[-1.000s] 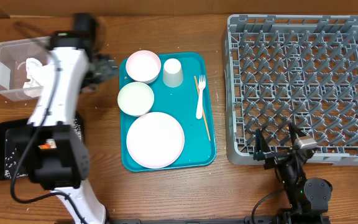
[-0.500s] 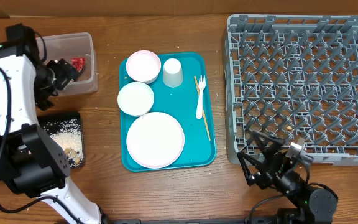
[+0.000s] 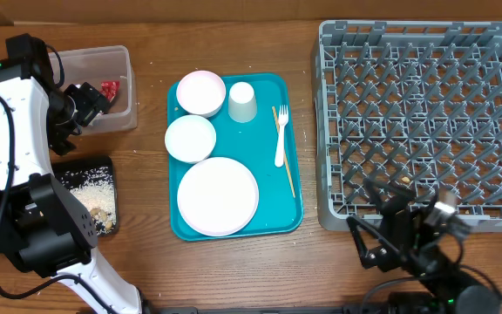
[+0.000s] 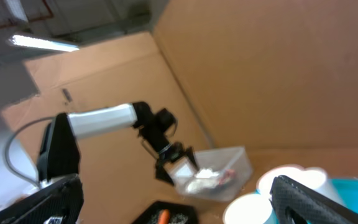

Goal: Sort waste into correct bins and load items into the dishwasher rack
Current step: 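Reach the right gripper to the white plate and grasp its rim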

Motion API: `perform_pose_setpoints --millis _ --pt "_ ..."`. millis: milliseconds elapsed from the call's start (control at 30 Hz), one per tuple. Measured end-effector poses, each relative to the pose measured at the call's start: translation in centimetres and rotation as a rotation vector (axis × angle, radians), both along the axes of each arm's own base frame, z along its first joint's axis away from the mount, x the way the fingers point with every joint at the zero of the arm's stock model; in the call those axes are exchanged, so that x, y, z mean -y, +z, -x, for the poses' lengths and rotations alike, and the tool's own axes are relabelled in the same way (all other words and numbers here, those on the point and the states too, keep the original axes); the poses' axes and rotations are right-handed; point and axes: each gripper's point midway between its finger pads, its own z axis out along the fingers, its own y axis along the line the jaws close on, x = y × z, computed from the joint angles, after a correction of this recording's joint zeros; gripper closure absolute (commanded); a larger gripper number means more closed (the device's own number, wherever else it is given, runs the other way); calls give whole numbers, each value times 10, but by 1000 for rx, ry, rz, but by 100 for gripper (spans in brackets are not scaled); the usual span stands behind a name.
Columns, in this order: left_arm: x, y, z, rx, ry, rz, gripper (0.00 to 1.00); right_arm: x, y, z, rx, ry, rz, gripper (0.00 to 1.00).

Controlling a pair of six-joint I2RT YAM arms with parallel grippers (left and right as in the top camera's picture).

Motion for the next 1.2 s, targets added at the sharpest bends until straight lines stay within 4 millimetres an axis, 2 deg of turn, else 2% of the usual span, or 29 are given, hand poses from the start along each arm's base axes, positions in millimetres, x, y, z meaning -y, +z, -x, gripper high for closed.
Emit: perform_pose_setpoints --millis 100,233,333,400,467,567,667,767,867,1067,1200 --pt "0 0 0 1 0 1 0 1 34 -14 -24 -40 75 0" --pt "0 0 0 0 0 2 0 0 59 -50 -104 -57 176 0" --pt "0 0 0 0 0 1 0 -16 62 -86 -169 -10 264 0" --pt "0 0 0 0 0 2 0 -36 53 -109 -231 35 328 0" --pt "0 0 0 0 0 1 0 -62 36 -128 -307 72 404 0" --pt "0 0 0 0 0 2 0 -106 -10 -146 -441 83 575 0" --pt "0 0 0 0 0 2 0 -141 -57 -151 -527 62 755 0" --pt "0 0 0 0 0 2 0 -166 -101 -147 -567 50 903 0" --pt "0 0 0 0 0 2 0 -178 -139 -140 -606 50 1023 0" --pt "0 0 0 0 0 2 0 -179 -184 -134 -683 69 1137 0" --pt "0 0 0 0 0 2 0 -180 -227 -133 -789 87 1193 5"
